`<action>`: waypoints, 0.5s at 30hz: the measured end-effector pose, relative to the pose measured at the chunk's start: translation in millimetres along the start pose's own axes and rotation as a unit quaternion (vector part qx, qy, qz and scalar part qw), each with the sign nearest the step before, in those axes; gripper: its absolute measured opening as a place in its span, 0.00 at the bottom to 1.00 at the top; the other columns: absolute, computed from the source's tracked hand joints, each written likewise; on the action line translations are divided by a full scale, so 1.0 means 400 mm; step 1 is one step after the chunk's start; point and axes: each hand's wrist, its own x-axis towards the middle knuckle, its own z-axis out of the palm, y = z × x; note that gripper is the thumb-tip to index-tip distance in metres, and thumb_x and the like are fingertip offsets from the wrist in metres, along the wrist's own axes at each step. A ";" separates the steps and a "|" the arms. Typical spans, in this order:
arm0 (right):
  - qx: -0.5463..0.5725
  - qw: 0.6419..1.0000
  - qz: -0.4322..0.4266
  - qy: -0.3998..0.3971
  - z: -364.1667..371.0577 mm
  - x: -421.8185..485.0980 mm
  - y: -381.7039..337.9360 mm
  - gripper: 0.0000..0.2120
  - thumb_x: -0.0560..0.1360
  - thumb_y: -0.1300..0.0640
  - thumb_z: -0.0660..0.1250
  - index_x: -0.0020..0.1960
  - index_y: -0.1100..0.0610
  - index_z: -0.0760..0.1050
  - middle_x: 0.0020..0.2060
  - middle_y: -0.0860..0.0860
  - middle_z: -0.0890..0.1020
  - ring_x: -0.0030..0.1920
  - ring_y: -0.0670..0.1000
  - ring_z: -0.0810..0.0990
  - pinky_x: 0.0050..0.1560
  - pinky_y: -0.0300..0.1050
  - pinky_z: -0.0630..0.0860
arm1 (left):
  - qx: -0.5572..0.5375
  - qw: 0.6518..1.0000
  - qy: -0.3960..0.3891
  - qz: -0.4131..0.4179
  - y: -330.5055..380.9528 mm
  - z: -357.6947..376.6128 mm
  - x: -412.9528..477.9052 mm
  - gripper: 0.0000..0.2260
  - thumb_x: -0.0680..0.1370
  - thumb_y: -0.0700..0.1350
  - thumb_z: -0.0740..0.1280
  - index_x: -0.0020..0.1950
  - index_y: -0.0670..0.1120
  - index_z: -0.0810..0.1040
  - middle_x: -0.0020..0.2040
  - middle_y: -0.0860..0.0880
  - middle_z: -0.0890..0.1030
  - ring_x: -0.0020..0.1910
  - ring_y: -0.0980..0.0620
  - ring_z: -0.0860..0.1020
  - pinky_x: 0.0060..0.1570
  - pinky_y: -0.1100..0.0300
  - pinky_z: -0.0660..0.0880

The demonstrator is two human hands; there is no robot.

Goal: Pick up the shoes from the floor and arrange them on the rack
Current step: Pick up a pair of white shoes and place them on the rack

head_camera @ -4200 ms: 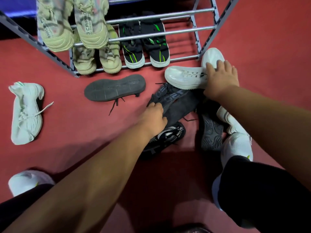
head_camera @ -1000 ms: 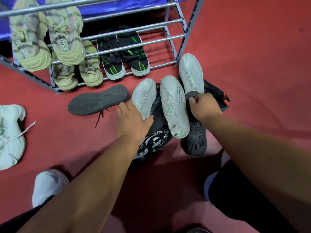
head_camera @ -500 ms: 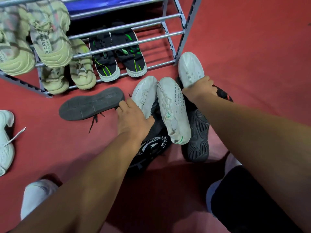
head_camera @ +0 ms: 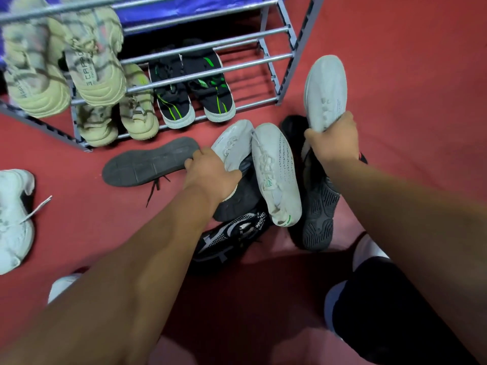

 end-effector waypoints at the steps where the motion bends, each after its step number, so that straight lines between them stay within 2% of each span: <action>1: 0.016 1.000 -0.018 0.011 -0.023 -0.011 -0.008 0.30 0.64 0.47 0.73 0.62 0.56 0.69 0.57 0.52 0.75 0.52 0.56 0.78 0.47 0.54 0.79 | -0.002 1.000 0.010 0.008 -0.005 -0.010 -0.022 0.34 0.74 0.57 0.73 0.71 0.40 0.67 0.68 0.42 0.72 0.67 0.39 0.68 0.62 0.48 0.70; 5: 0.076 0.995 -0.068 0.023 -0.109 -0.069 -0.062 0.26 0.66 0.52 0.72 0.62 0.55 0.71 0.58 0.52 0.74 0.52 0.51 0.74 0.48 0.47 0.74 | -0.021 0.997 0.066 0.022 -0.016 -0.055 -0.138 0.33 0.74 0.58 0.73 0.71 0.41 0.68 0.69 0.43 0.72 0.66 0.39 0.69 0.63 0.48 0.69; 8: 0.138 0.987 -0.086 0.002 -0.171 -0.141 -0.122 0.26 0.65 0.53 0.73 0.61 0.53 0.72 0.57 0.50 0.76 0.51 0.48 0.78 0.47 0.43 0.78 | -0.031 0.995 0.092 0.033 -0.011 -0.102 -0.231 0.34 0.74 0.59 0.73 0.72 0.41 0.67 0.69 0.43 0.72 0.66 0.40 0.69 0.62 0.46 0.70; 11: 0.140 0.982 -0.125 -0.038 -0.208 -0.235 -0.177 0.25 0.67 0.55 0.73 0.62 0.51 0.72 0.53 0.47 0.80 0.49 0.44 0.81 0.42 0.37 0.77 | -0.040 0.992 0.107 0.051 -0.003 -0.160 -0.313 0.35 0.74 0.58 0.72 0.73 0.41 0.66 0.67 0.43 0.72 0.65 0.39 0.68 0.61 0.44 0.71; 13: 0.133 0.980 -0.140 -0.051 -0.228 -0.308 -0.216 0.27 0.65 0.51 0.73 0.63 0.51 0.73 0.54 0.48 0.80 0.50 0.47 0.82 0.44 0.41 0.79 | -0.040 0.990 0.123 0.062 -0.002 -0.211 -0.373 0.33 0.75 0.58 0.72 0.72 0.41 0.66 0.66 0.42 0.72 0.64 0.39 0.68 0.61 0.44 0.71; 15: 0.120 0.980 -0.146 -0.058 -0.256 -0.384 -0.251 0.28 0.64 0.46 0.72 0.61 0.51 0.72 0.54 0.50 0.79 0.51 0.52 0.81 0.50 0.53 0.82 | -0.046 0.986 0.147 0.062 -0.003 -0.273 -0.444 0.32 0.75 0.58 0.71 0.72 0.42 0.67 0.67 0.42 0.72 0.64 0.39 0.69 0.60 0.43 0.72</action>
